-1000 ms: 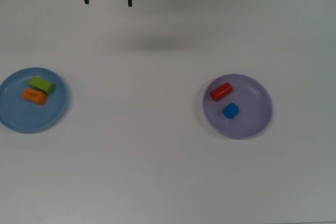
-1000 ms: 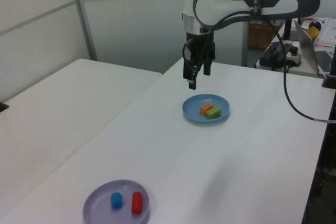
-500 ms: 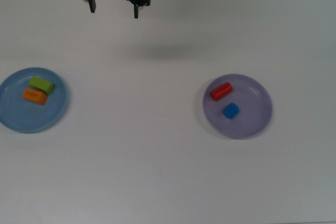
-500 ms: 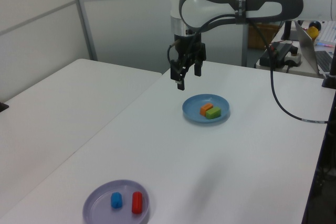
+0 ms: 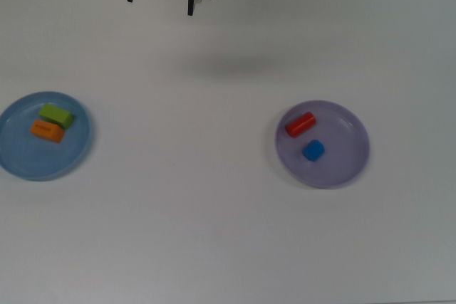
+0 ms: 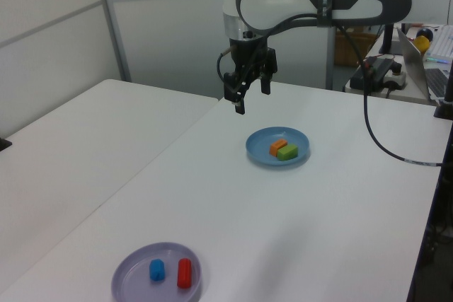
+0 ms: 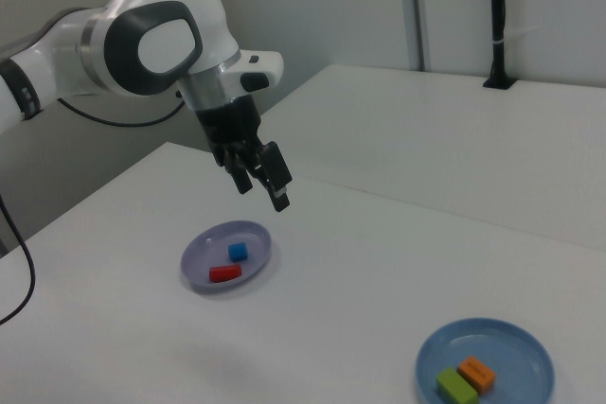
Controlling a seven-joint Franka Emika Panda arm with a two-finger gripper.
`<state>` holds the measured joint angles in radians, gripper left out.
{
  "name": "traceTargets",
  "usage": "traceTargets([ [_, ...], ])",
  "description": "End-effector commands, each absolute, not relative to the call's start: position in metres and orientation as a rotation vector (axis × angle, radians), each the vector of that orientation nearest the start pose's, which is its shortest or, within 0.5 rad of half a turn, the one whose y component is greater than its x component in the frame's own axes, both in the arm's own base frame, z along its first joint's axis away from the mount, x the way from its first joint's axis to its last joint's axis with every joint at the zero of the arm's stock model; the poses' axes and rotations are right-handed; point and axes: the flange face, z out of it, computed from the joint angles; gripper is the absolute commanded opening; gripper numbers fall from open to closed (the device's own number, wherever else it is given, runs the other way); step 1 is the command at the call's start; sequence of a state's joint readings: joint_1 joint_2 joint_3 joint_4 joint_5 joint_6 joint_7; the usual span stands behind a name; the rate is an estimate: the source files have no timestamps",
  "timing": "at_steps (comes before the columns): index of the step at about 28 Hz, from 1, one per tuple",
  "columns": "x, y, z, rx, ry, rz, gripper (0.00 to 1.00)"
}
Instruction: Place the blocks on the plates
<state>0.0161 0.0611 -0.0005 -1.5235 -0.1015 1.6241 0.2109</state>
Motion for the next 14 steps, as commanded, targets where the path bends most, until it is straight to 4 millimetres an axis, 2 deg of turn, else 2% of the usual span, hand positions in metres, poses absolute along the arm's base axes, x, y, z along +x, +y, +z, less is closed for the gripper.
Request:
traceTargets([
  [1,0.579,-0.003,0.622,-3.231,0.329,-0.066,1.0],
  [14,0.566,-0.004,0.639,-3.23,0.334,-0.073,1.0],
])
